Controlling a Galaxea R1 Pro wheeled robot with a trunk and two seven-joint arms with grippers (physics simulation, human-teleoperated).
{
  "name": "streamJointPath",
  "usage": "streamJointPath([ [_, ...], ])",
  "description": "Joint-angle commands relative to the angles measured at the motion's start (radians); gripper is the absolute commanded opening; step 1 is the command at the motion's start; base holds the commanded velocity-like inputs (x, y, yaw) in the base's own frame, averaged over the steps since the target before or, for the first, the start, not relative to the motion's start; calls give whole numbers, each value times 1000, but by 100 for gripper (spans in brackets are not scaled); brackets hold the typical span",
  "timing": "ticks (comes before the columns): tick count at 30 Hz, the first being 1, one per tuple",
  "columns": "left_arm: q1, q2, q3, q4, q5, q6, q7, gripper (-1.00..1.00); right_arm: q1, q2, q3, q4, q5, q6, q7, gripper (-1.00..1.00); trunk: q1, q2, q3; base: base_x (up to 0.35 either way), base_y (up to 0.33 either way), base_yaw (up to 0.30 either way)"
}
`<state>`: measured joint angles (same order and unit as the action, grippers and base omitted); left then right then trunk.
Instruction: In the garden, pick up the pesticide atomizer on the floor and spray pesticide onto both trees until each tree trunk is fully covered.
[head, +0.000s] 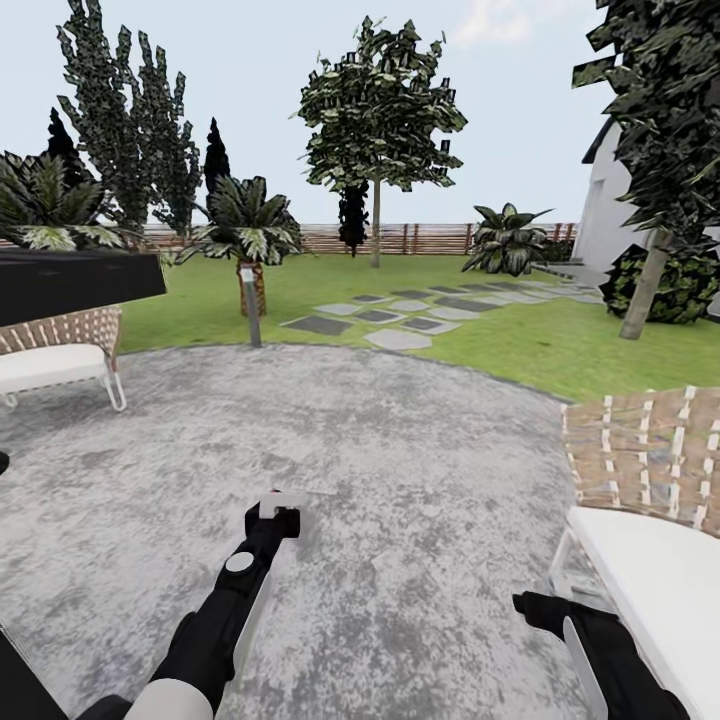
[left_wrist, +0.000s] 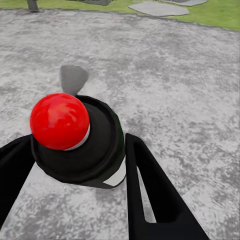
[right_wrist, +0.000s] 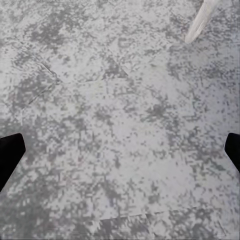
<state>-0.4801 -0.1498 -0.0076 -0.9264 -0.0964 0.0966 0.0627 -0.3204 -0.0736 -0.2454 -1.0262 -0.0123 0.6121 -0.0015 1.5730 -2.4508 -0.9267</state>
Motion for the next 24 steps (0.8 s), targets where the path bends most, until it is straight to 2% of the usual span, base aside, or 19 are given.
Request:
streamJointPath([
  [1,0,0,0,0,0,0,0,-100,0,0,0,0,0,0,0,100,0,0,1,337,0,0],
  [11,0,0,0,0,0,0,0,-100,0,0,0,0,0,0,0,100,0,0,15,337,0,0],
  [24,0,0,0,0,0,0,0,-100,0,0,0,-1,0,0,0,100,0,0,16,337,0,0],
])
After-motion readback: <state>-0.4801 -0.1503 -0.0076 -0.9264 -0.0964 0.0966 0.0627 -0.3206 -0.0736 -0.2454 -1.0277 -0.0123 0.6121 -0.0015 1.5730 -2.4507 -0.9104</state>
